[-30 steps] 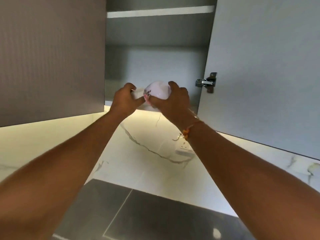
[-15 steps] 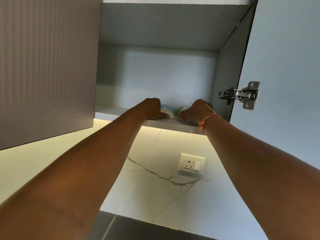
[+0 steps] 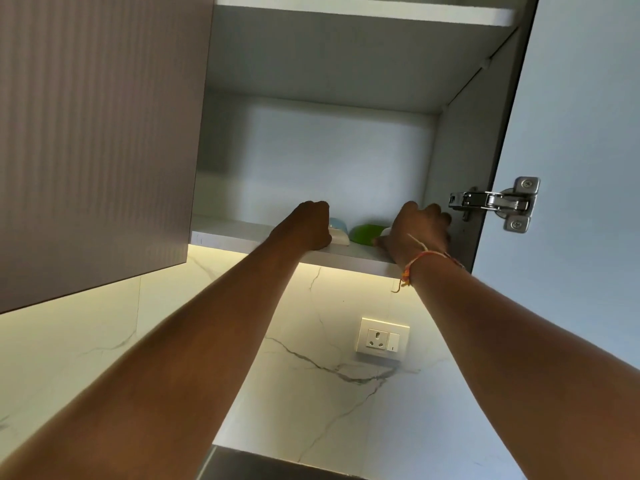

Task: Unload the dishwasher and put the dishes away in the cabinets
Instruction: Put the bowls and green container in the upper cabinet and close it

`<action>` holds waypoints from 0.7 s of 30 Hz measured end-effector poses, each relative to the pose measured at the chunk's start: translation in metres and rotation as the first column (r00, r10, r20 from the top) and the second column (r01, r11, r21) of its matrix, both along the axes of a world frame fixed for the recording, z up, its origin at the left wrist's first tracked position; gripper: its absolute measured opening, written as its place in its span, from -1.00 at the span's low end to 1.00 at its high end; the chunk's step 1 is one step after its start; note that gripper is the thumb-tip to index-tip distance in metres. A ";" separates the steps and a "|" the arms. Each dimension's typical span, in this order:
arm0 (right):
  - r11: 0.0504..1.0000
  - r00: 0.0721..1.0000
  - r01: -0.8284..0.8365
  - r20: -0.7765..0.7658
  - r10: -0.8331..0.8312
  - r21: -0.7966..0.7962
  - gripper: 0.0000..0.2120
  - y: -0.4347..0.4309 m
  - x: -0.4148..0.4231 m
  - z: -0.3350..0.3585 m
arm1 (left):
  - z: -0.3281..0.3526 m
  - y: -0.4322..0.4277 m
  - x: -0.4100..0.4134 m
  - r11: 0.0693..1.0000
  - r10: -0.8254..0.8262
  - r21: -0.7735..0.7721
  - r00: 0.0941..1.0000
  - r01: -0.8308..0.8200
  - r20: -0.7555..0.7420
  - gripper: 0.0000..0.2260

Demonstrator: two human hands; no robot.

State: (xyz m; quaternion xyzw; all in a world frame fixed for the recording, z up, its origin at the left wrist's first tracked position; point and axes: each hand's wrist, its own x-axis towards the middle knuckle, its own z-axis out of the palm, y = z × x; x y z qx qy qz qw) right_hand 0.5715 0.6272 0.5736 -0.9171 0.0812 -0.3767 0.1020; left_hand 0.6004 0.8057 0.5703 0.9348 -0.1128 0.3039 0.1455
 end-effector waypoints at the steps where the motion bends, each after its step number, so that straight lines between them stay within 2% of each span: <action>1: 0.999 0.999 -0.006 0.034 0.007 -0.034 -0.47 0.001 -0.001 -0.001 | 0.000 0.000 0.000 1.000 -0.012 0.009 1.000 0.012 0.007 -0.75; 5: 0.995 0.995 -0.101 -0.020 0.101 -0.015 -0.80 0.002 -0.008 0.002 | 0.001 0.000 -0.001 0.996 -0.087 0.015 0.996 0.087 0.015 -0.81; 7: 0.994 0.994 -0.109 -0.021 0.109 0.016 -0.86 0.001 -0.009 0.002 | 0.000 0.001 0.000 0.991 -0.133 0.008 0.991 0.133 0.008 -0.81; 12: 0.989 0.990 -0.133 -0.041 0.136 0.062 -0.83 -0.003 -0.009 0.001 | -0.001 0.000 0.011 0.982 -0.156 0.098 0.987 0.159 -0.040 -0.67; 21: 0.985 0.983 -0.132 -0.111 0.144 0.108 -0.80 -0.004 -0.015 0.005 | 0.002 -0.002 0.022 0.963 -0.150 0.197 0.974 0.183 -0.171 -0.60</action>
